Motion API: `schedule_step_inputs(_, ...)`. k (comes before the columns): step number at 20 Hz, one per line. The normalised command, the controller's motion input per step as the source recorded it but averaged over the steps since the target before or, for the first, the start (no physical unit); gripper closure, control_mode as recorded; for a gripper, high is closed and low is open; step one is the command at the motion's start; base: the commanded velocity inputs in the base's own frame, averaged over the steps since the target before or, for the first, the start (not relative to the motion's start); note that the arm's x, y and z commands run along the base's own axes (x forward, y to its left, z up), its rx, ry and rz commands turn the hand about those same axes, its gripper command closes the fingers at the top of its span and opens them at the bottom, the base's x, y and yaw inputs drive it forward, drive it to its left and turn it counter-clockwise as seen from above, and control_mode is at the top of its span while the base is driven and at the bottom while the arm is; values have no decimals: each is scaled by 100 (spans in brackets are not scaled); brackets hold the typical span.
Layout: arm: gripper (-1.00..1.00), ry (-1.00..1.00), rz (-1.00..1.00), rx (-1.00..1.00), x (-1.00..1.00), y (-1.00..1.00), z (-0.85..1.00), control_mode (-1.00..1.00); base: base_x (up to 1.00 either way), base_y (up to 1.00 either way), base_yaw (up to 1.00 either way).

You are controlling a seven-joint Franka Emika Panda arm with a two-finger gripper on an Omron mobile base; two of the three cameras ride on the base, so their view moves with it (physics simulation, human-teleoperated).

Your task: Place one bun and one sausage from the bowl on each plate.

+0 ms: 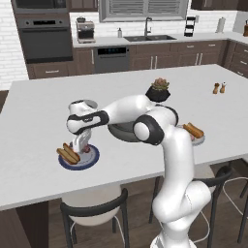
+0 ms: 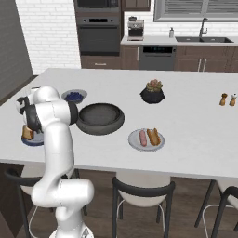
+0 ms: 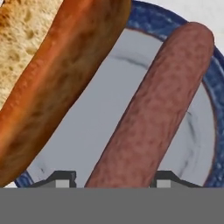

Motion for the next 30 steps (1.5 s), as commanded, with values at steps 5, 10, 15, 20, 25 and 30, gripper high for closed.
schedule_step_inputs(5, 100, 0, -1, 0, -10, -13, 0, -100, 0, 0, 0)
schedule_step_inputs(10, 100, -1, -1, 0, -33, -14, 1, -100, 0, 0, 0)
schedule_step_inputs(15, -100, 0, 0, 0, -6, -3, 0, -100, 0, 0, 0)
schedule_step_inputs(20, -100, 0, 0, 0, 2, 0, 0, -100, 0, 0, 0)
schedule_step_inputs(25, -100, 0, 0, 0, 0, 0, 7, -100, 0, 0, 0)
schedule_step_inputs(30, -100, 0, 0, 0, 0, -12, 40, -100, 0, 0, 0)
